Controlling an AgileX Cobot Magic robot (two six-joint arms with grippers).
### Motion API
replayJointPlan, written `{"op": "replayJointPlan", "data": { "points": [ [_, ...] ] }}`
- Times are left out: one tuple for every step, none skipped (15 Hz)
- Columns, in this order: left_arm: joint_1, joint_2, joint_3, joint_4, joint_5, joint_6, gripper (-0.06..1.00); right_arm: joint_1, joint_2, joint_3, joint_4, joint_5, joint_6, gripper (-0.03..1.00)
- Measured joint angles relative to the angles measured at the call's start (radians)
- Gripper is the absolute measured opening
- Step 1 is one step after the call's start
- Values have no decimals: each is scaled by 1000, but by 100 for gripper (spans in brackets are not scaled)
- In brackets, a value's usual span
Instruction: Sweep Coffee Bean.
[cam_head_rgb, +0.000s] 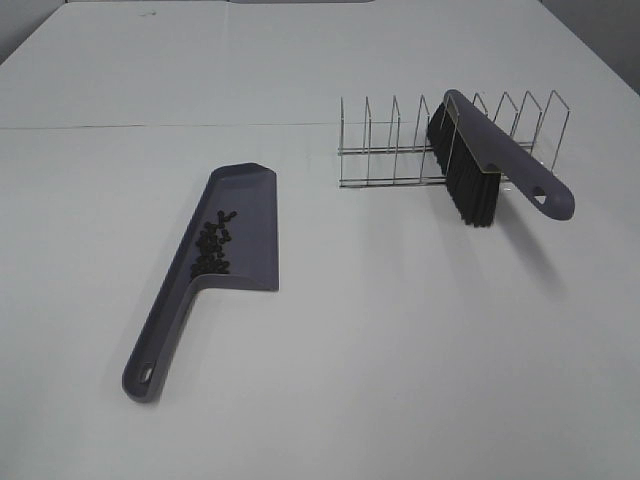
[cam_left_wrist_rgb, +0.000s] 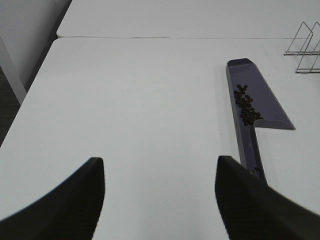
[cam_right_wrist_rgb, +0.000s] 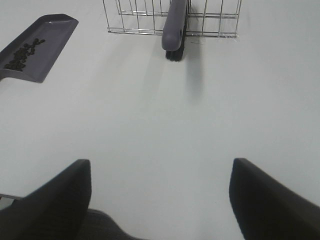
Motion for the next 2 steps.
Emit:
{"op": "replayJointPlan", "data": {
  "points": [
    [0, 0, 0, 0, 0, 0, 58, 0, 0, 0, 0, 0, 0, 68],
    [0, 0, 0, 0, 0, 0, 58, 0, 0, 0, 0, 0, 0, 68]
  ]
}}
